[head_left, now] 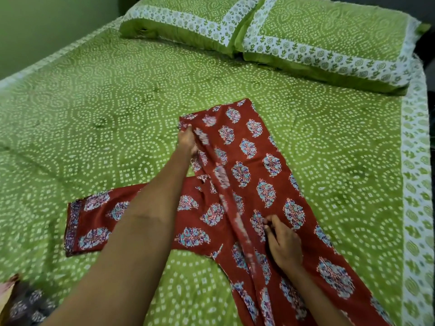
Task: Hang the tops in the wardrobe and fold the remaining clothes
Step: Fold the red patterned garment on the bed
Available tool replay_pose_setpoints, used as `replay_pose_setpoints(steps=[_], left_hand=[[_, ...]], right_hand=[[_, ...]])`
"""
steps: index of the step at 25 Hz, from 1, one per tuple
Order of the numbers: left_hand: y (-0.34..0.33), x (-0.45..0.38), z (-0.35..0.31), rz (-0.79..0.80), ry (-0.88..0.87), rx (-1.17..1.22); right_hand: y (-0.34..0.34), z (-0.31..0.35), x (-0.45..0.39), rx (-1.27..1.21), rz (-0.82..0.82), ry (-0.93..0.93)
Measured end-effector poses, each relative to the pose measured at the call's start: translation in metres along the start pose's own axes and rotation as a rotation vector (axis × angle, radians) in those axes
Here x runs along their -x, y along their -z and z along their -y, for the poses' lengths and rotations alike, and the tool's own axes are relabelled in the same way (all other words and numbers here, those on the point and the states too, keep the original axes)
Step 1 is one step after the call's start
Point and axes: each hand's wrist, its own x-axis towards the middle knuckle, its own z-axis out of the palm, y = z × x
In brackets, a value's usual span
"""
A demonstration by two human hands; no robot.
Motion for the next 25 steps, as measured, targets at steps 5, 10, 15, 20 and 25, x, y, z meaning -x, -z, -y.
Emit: replay_pose_setpoints(steps=[5,10,15,20,25], left_hand=[[0.009,-0.027,-0.019,0.009,-0.033,0.030],[0.023,-0.049,-0.020,0.073,-0.050,0.050],[0.015,-0.037,-0.017,-0.051,-0.159,-0.025],[0.046,0.000,0.013,0.125,-0.068,-0.066],[0.077,0.037,0.029,0.220,-0.048,-0.214]], right_hand=[[-0.002,-0.004,0.000,0.023,-0.012,0.018],[-0.005,-0.004,-0.003,0.059,-0.027,0.032],[-0.006,-0.004,-0.006,0.097,0.001,0.011],[0.002,0.003,-0.006,0.109,0.109,-0.073],[0.020,0.038,-0.011,-0.120,0.167,-0.247]])
